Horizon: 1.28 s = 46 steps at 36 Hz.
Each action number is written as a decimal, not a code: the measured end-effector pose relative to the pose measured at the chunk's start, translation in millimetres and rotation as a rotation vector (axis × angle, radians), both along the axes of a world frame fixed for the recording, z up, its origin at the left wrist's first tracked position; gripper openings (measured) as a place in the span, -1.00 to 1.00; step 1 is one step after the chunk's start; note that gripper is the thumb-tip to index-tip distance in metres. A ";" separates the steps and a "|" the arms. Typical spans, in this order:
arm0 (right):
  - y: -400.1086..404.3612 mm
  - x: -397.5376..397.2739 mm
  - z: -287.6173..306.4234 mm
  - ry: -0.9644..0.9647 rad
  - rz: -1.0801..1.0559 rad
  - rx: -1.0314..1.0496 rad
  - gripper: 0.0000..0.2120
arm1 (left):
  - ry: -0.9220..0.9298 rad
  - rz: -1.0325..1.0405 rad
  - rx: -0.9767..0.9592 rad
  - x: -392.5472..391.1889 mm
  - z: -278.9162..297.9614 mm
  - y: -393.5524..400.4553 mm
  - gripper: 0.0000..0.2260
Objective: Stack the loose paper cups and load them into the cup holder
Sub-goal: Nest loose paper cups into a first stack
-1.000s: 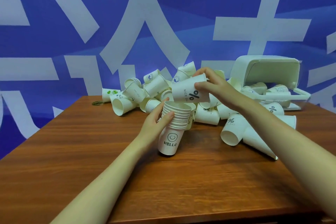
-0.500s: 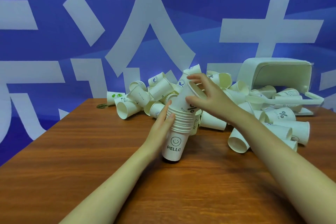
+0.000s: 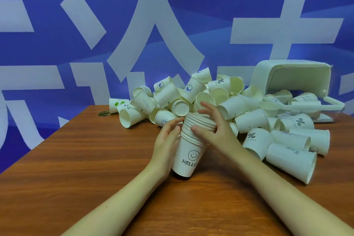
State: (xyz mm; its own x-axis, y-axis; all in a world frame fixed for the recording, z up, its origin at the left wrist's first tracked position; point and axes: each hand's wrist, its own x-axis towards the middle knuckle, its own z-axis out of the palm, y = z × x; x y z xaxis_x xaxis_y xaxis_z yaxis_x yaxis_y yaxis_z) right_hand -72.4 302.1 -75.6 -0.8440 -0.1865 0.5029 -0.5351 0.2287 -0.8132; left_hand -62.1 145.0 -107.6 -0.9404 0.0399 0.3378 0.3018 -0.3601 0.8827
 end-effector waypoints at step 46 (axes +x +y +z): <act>75.1 -29.0 20.2 0.074 -0.296 -0.217 -0.20 | 0.114 0.334 -0.651 -43.8 86.6 1.7 -0.48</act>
